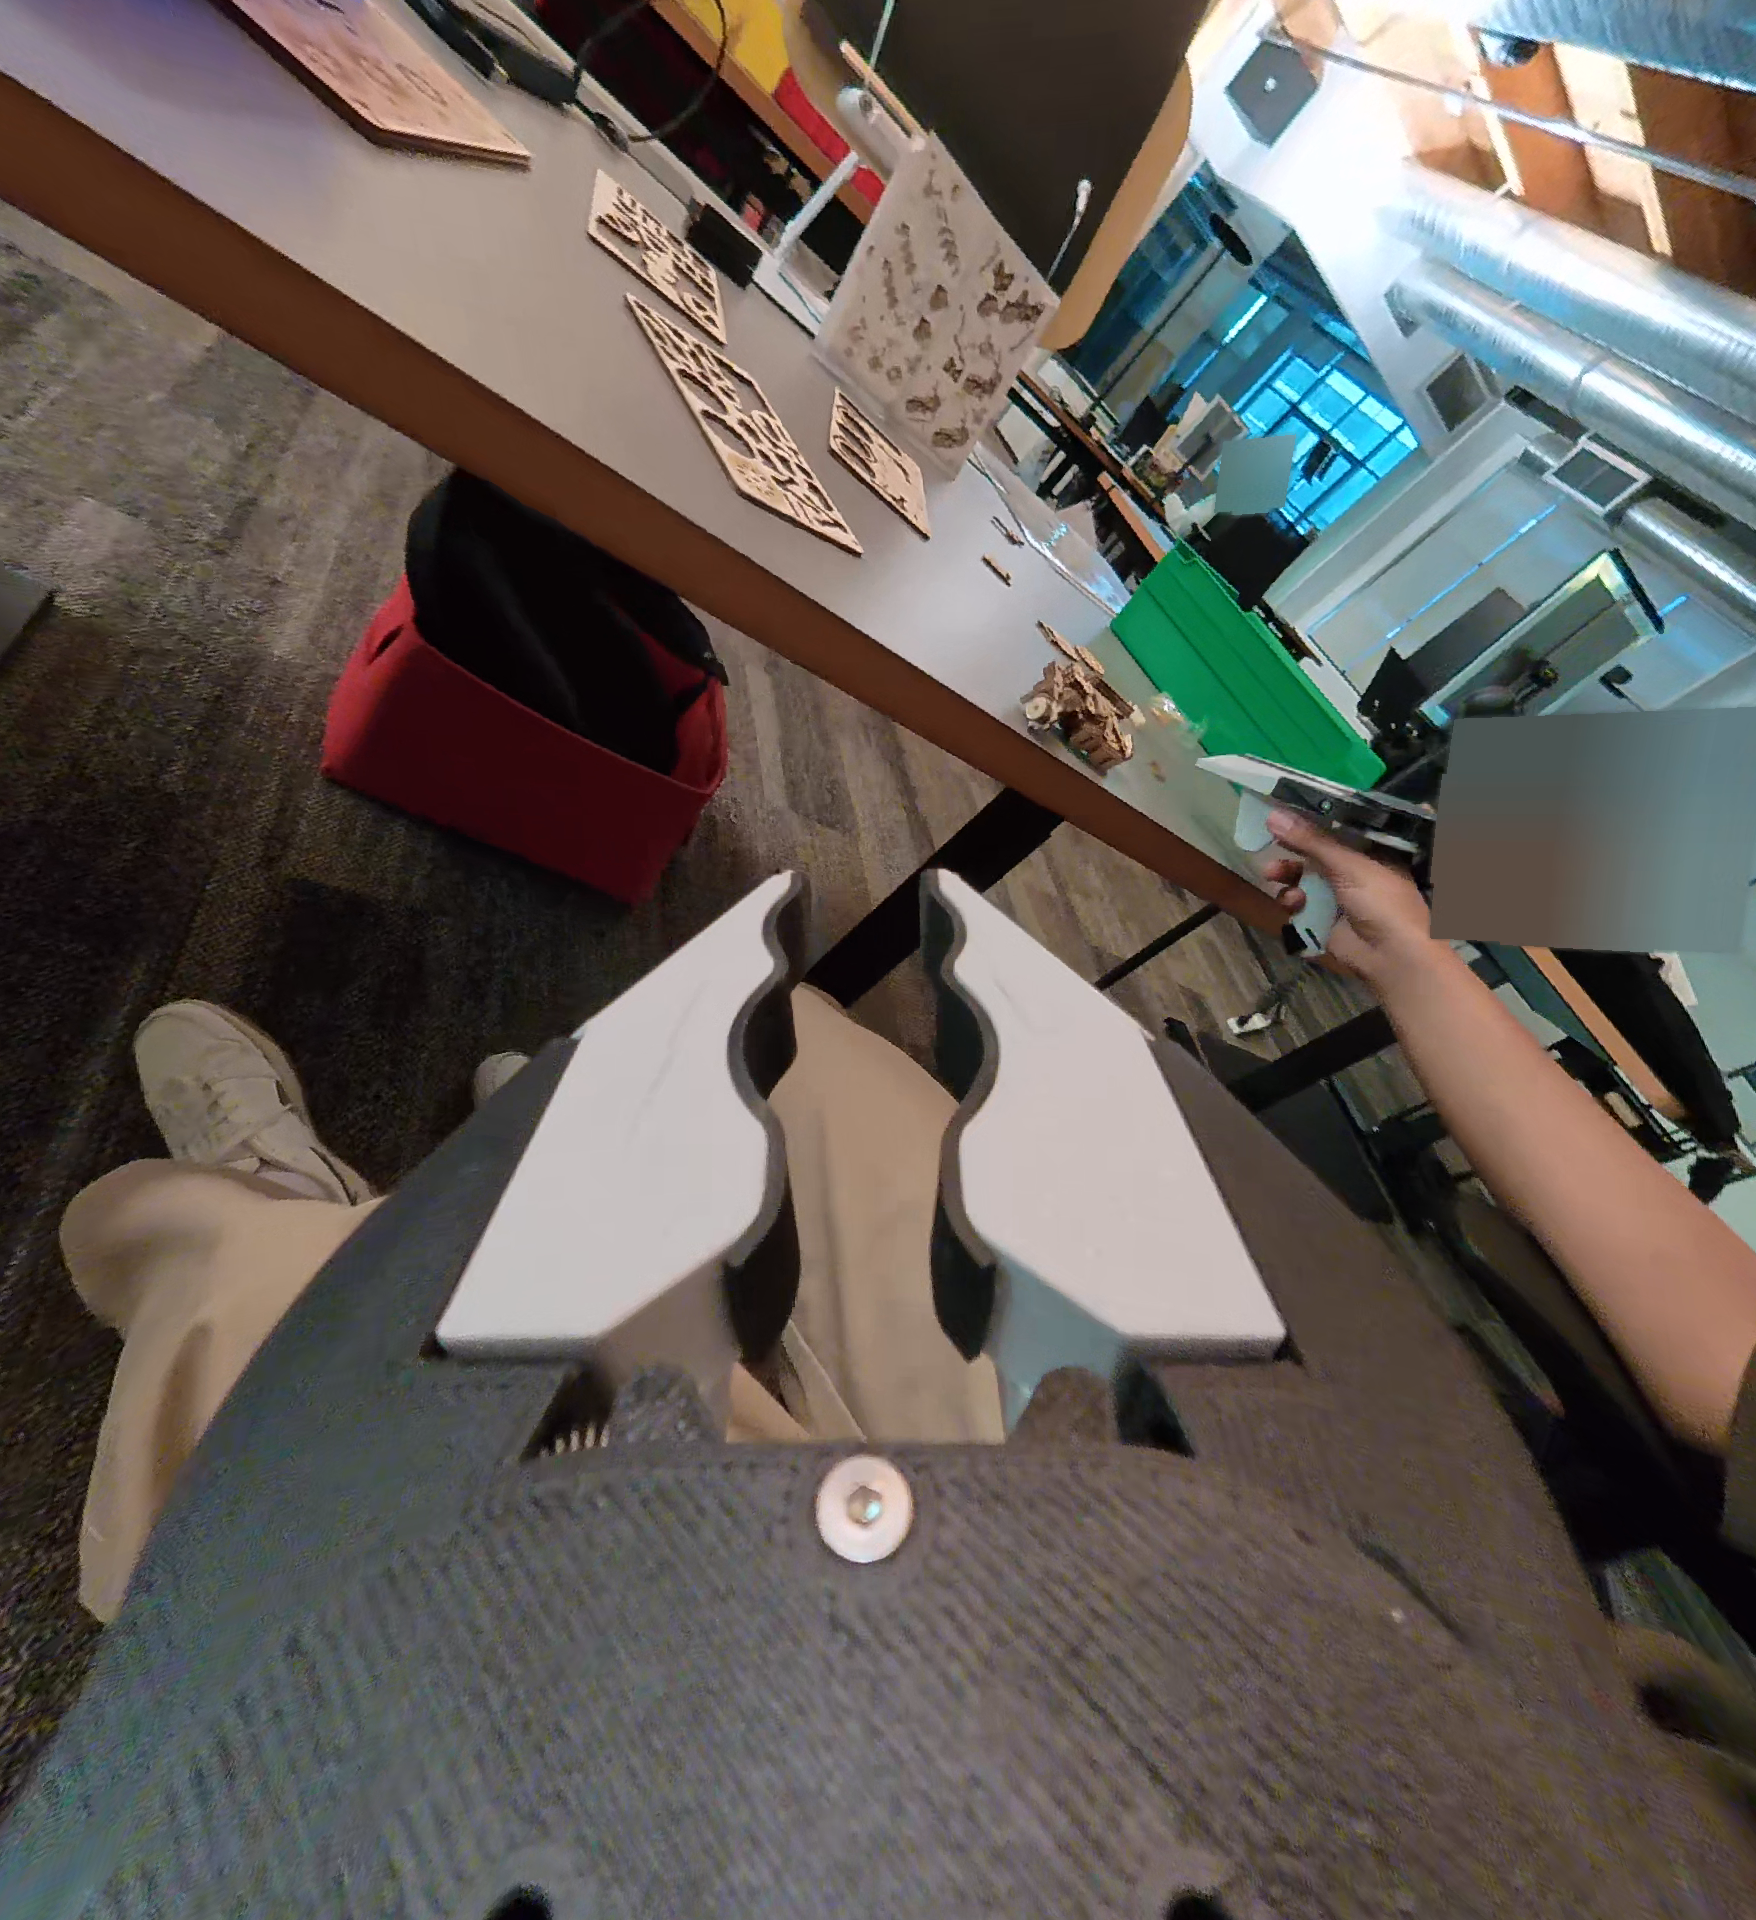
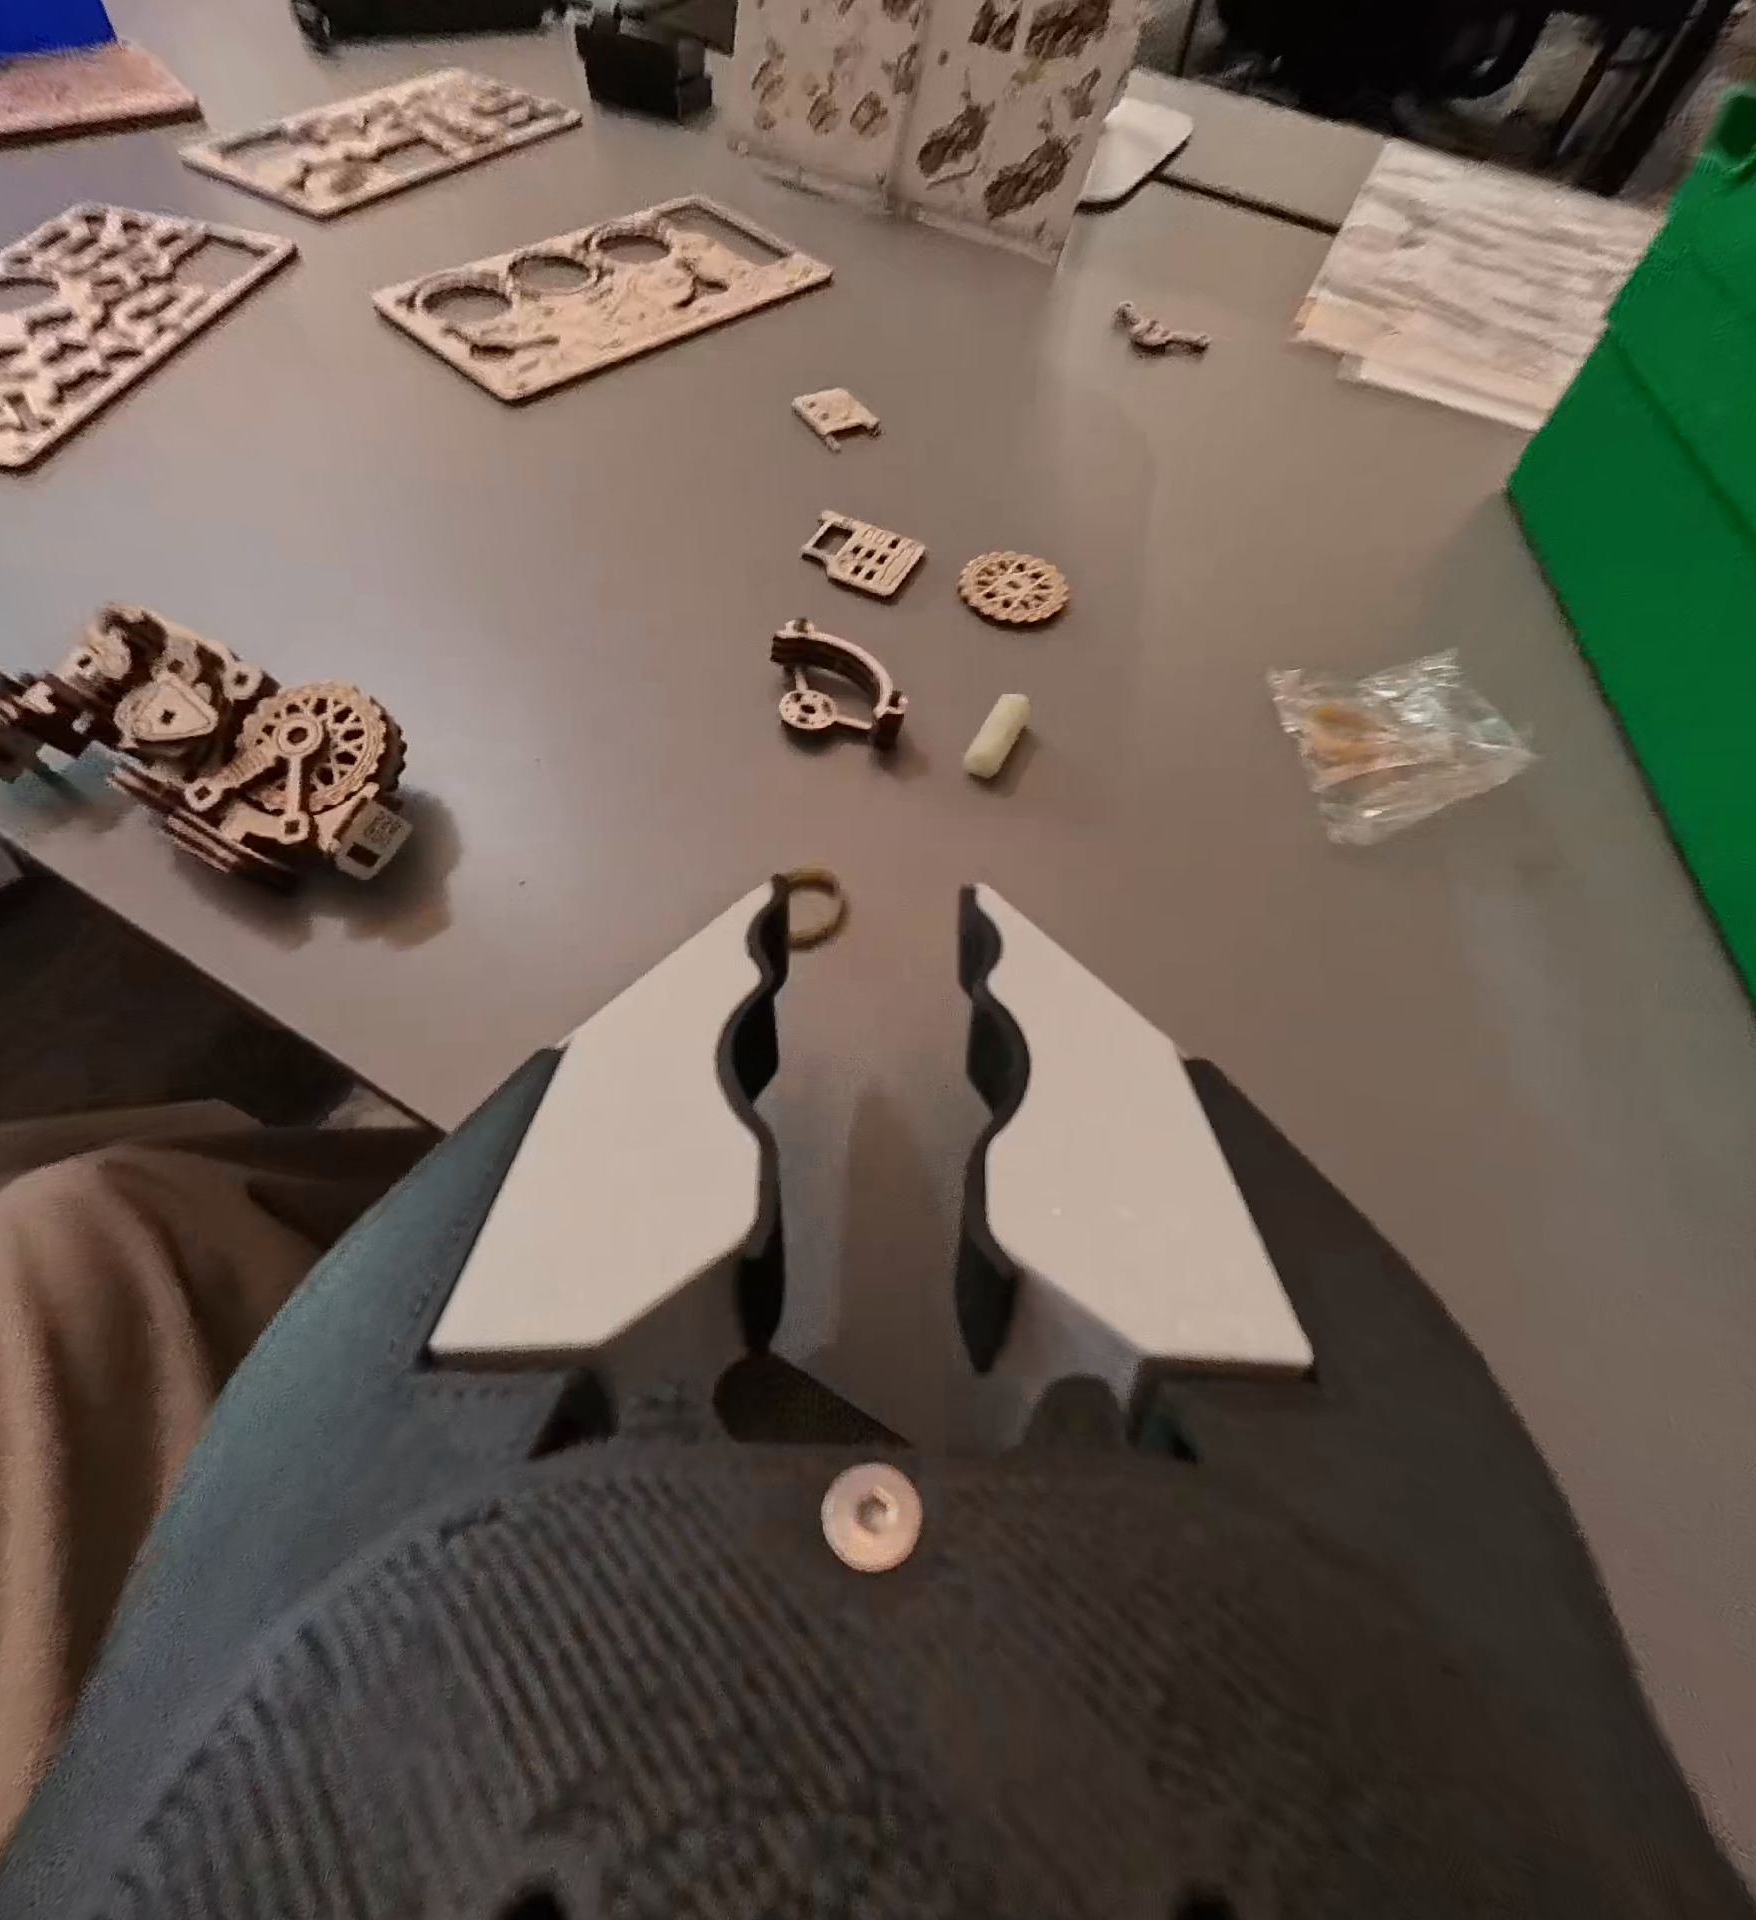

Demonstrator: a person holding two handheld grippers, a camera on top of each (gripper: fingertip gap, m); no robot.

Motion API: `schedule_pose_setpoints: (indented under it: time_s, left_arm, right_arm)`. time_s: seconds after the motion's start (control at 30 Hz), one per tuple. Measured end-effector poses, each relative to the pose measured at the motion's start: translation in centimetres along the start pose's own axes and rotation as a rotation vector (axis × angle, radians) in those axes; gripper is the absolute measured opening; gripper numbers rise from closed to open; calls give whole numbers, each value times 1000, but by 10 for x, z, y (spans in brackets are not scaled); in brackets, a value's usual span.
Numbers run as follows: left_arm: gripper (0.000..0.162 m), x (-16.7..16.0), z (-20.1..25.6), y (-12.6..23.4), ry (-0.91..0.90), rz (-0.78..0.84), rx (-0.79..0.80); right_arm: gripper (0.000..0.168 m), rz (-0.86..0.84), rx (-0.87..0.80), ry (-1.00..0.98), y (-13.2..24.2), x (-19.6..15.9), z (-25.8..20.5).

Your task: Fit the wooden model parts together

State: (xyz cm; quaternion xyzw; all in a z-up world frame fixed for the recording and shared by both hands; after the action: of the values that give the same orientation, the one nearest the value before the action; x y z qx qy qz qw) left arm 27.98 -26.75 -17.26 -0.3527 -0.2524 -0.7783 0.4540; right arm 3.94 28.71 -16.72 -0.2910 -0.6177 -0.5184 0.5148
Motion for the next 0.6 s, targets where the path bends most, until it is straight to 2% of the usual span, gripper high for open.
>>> schedule_pose_setpoints:
  time_s: [0.17,0.3,0.47,0.6]
  left_arm:
    - [19,-6,7,-27,-7,-62,-56]
    - [24,-11,17,-51,-34,-103,-108]
    - [38,-14,34,-81,-71,-124,-180]
    - [60,-18,46,-101,-86,-143,-204]
  right_arm:
    - [37,133,11,-91,33,1,11]
    - [54,146,31,-85,57,-5,5]
    - [75,132,65,-18,91,-11,-25]
    - [82,123,19,46,133,-20,-52]
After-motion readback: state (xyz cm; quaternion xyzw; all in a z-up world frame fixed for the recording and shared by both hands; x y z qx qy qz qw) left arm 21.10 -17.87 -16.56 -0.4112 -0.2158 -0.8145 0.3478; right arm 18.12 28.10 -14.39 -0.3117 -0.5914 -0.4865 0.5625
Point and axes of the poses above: each gripper's, where its closed fingertips meet, y back along the fingers, x out of its top, z = x × y across the jaws, the point moved 10 cm from there along y, back along the fingers, and after that the axes turned 7 degrees about z, right-handed, at the moved point
